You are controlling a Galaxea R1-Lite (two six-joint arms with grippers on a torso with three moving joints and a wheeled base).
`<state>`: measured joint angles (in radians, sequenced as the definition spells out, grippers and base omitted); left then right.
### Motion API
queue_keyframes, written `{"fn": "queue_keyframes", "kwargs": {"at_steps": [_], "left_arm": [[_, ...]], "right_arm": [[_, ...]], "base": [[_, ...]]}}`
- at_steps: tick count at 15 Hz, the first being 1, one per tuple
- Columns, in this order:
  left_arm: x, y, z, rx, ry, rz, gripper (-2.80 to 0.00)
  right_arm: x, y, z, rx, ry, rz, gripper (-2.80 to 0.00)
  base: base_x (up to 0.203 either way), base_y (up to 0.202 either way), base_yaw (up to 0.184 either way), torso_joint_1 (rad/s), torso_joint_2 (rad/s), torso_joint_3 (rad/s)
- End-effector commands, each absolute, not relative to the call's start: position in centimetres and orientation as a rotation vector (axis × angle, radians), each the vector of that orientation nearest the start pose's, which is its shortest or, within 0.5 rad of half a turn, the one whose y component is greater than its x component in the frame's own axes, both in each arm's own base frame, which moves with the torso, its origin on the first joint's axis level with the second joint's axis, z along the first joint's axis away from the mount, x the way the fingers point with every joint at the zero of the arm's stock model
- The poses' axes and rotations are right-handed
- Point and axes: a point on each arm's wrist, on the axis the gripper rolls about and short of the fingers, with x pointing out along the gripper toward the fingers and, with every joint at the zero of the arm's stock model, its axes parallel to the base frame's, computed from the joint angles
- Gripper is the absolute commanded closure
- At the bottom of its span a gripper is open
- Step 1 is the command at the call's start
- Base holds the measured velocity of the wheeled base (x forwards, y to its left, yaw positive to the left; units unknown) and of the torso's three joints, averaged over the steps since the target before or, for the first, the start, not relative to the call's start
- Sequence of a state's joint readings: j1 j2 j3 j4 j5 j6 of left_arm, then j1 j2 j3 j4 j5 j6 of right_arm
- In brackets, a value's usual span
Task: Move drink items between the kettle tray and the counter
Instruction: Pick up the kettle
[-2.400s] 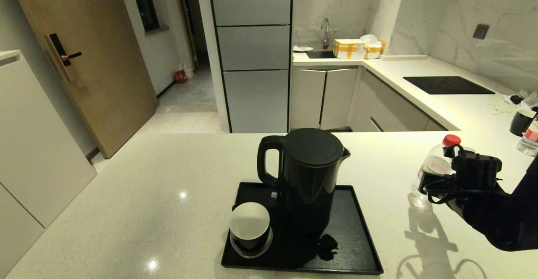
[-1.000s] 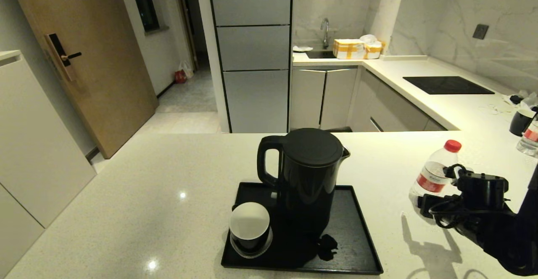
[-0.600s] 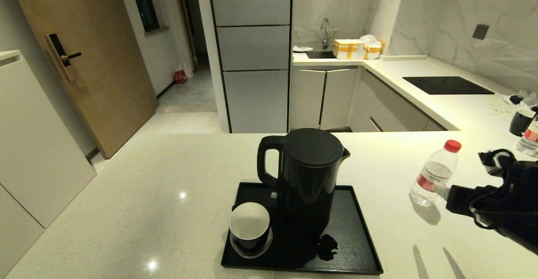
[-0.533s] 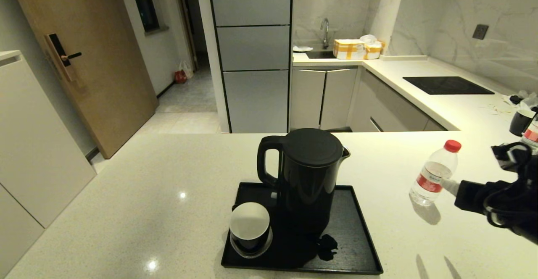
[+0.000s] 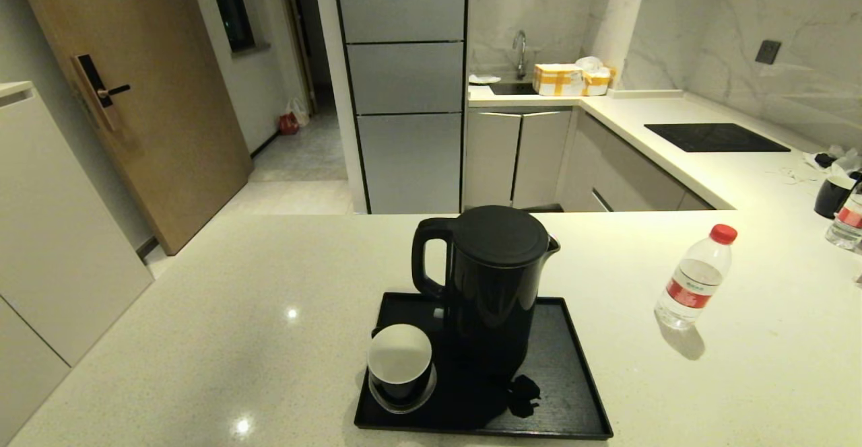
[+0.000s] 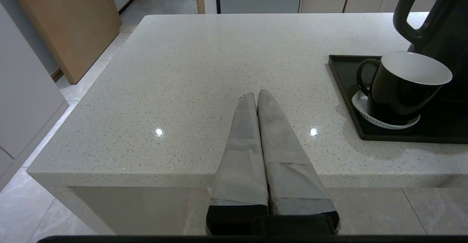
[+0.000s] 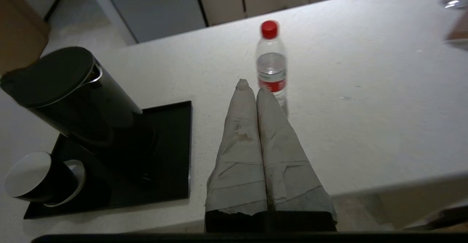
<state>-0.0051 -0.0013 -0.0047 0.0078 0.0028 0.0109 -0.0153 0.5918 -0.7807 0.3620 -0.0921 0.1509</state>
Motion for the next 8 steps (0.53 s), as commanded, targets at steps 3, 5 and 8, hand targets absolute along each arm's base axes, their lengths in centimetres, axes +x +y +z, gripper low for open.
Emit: {"fn": "queue_keyframes", "kwargs": {"at_steps": [3, 5, 8], "left_arm": [[-2.3, 0.0, 7.6, 0.011, 0.002, -0.003, 0.0], [-2.3, 0.0, 7.6, 0.011, 0.002, -0.002, 0.0], [-2.3, 0.0, 7.6, 0.011, 0.002, -0.002, 0.0]], "right_arm": [[-12.4, -0.3, 23.0, 0.109, -0.098, -0.169, 0.0], [-13.7, -0.3, 20.8, 0.069, -0.223, -0.156, 0.0], [-9.4, -0.3, 18.4, 0.031, -0.28, -0.13, 0.0]], "base": [[0.0, 0.0, 0.0, 0.0, 0.0, 0.0], [0.0, 0.0, 0.0, 0.0, 0.0, 0.0], [0.0, 0.0, 0.0, 0.0, 0.0, 0.0]]}}
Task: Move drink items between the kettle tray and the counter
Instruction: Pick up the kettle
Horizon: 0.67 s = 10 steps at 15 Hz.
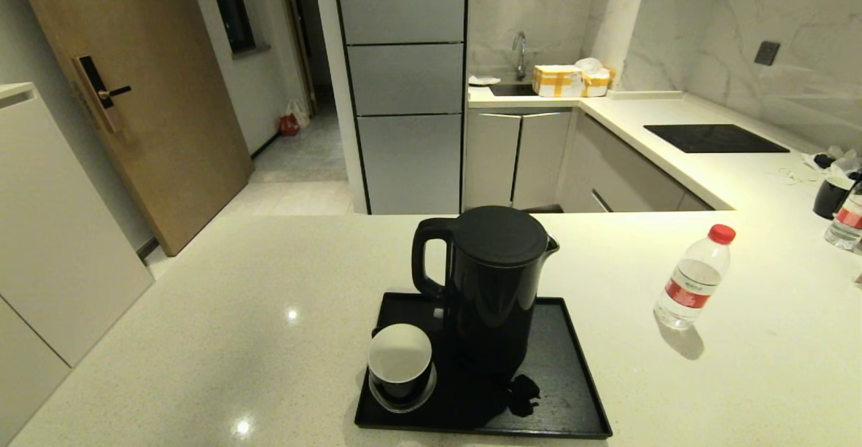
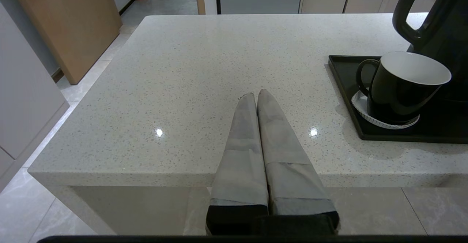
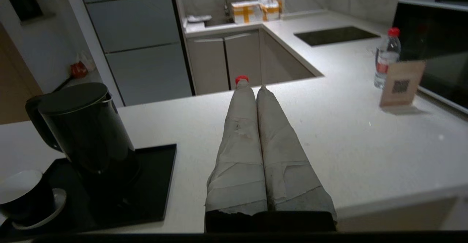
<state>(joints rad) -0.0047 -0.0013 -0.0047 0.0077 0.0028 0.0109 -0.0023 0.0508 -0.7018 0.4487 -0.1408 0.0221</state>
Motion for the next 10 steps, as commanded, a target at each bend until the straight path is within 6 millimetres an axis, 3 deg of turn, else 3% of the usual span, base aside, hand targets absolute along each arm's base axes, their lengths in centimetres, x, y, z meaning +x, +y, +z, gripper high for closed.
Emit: {"fn": "queue_keyframes", "kwargs": {"at_steps": [1, 3, 6, 10], "left_arm": [[-2.3, 0.0, 7.6, 0.011, 0.002, -0.002, 0.0], [-2.3, 0.0, 7.6, 0.011, 0.002, -0.002, 0.0], [-2.3, 0.0, 7.6, 0.011, 0.002, -0.002, 0.0], [-2.3, 0.0, 7.6, 0.011, 0.002, -0.003, 0.0]], "right_arm": [[-7.2, -0.2, 16.6, 0.003, -0.269, -0.104, 0.0], [-3.8, -0.1, 12.3, -0.047, -0.249, -0.033, 0.0], [-2.2, 0.0, 7.8, -0.073, -0.05, 0.008, 0.0], [-2.3, 0.0, 7.3, -0.043, 0.015, 0.0, 0.0]], "base": [[0.0, 0.0, 0.0, 0.0, 0.0, 0.0], [0.0, 0.0, 0.0, 0.0, 0.0, 0.0], [0.0, 0.0, 0.0, 0.0, 0.0, 0.0], [0.0, 0.0, 0.0, 0.0, 0.0, 0.0]]}}
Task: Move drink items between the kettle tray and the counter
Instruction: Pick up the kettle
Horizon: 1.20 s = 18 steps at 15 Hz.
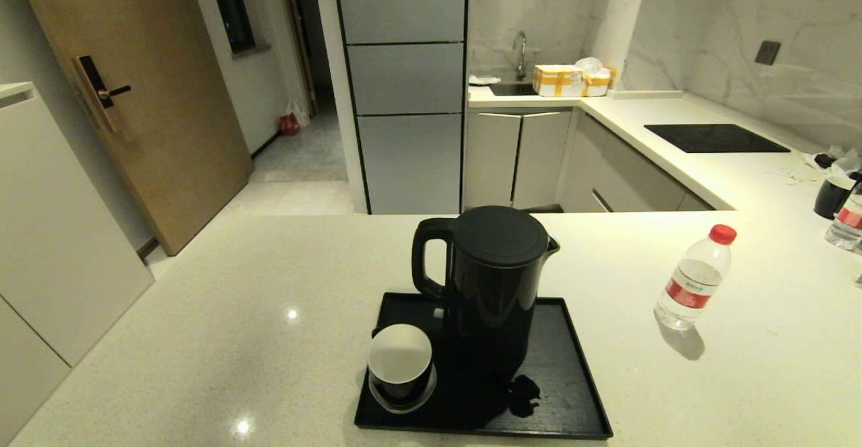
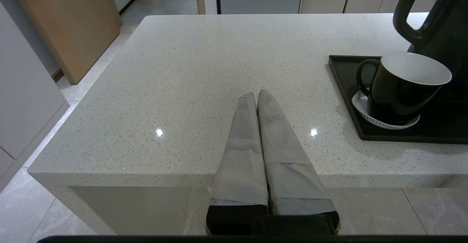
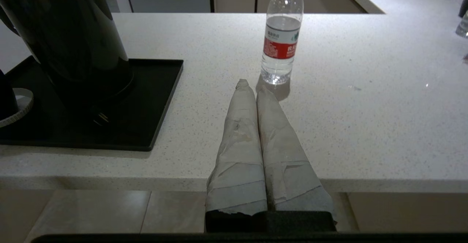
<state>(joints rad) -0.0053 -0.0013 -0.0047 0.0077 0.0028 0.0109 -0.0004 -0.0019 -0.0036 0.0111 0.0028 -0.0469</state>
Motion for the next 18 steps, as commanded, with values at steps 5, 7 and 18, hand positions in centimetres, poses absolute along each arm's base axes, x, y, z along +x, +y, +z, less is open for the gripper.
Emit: {"fn": "queue_keyframes", "kwargs": {"at_steps": [5, 7, 18], "left_arm": [[-2.3, 0.0, 7.6, 0.011, 0.002, -0.003, 0.0], [-2.3, 0.0, 7.6, 0.023, 0.008, -0.003, 0.0], [0.8, -0.2, 21.1, 0.002, 0.333, -0.087, 0.0]], "right_arm": [[-2.3, 0.0, 7.4, -0.028, 0.014, 0.0, 0.0], [-2.3, 0.0, 7.4, -0.027, 0.014, 0.0, 0.0], [-2.3, 0.0, 7.4, -0.025, 0.012, 0.0, 0.0]], "base": [[0.0, 0.0, 0.0, 0.0, 0.0, 0.0], [0.0, 0.0, 0.0, 0.0, 0.0, 0.0], [0.0, 0.0, 0.0, 0.0, 0.0, 0.0]]}}
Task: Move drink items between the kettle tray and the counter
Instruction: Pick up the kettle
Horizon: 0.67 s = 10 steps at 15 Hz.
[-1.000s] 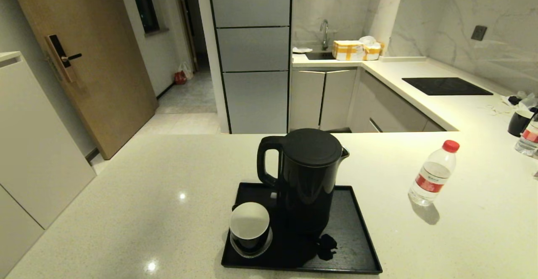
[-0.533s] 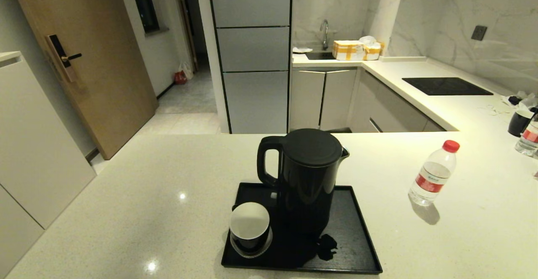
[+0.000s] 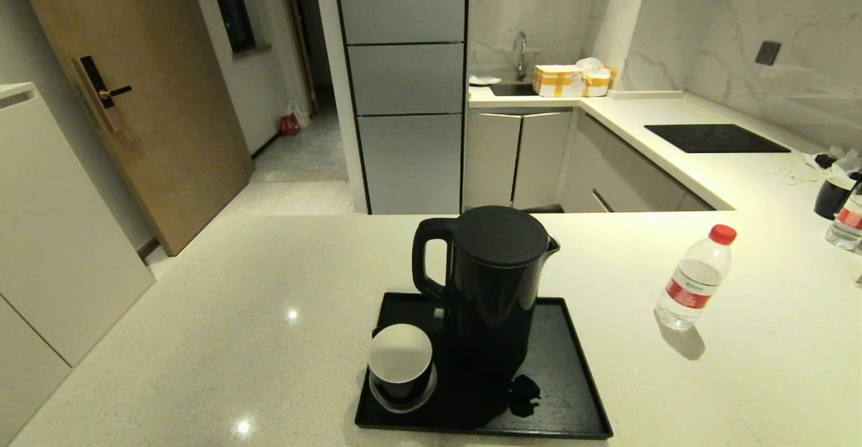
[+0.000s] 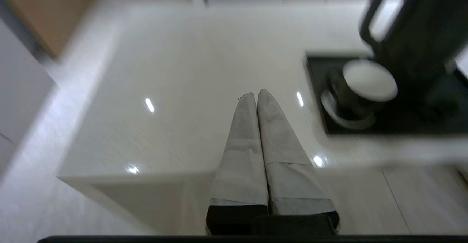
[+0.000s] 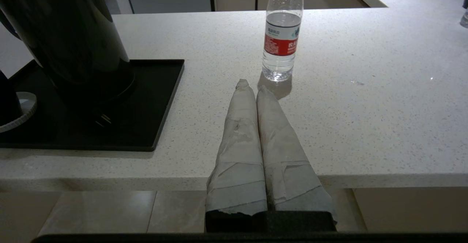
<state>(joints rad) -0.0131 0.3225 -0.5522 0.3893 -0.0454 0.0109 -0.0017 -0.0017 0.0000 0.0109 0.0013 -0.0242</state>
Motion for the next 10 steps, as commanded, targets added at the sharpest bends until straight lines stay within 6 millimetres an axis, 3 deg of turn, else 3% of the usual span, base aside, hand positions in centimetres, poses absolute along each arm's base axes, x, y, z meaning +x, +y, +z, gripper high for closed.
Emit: {"fn": "queue_keyframes", "kwargs": {"at_steps": [1, 6, 8, 10], "left_arm": [[3.9, -0.3, 21.3, 0.001, 0.426, -0.121, 0.0], [17.2, -1.3, 19.6, 0.033, 0.613, -0.372, 0.0], [21.3, -2.2, 19.2, 0.031, 0.604, -0.494, 0.0], [24.1, -3.7, 19.6, 0.038, 0.566, -0.61, 0.0]], "right_arm": [[-2.3, 0.0, 7.4, -0.025, 0.013, 0.0, 0.0], [-2.3, 0.0, 7.4, -0.025, 0.014, 0.0, 0.0], [-2.3, 0.0, 7.4, -0.025, 0.014, 0.0, 0.0], [-2.3, 0.0, 7.4, -0.025, 0.012, 0.0, 0.0]], "base": [[0.0, 0.0, 0.0, 0.0, 0.0, 0.0], [0.0, 0.0, 0.0, 0.0, 0.0, 0.0], [0.0, 0.0, 0.0, 0.0, 0.0, 0.0], [0.0, 0.0, 0.0, 0.0, 0.0, 0.0]]}}
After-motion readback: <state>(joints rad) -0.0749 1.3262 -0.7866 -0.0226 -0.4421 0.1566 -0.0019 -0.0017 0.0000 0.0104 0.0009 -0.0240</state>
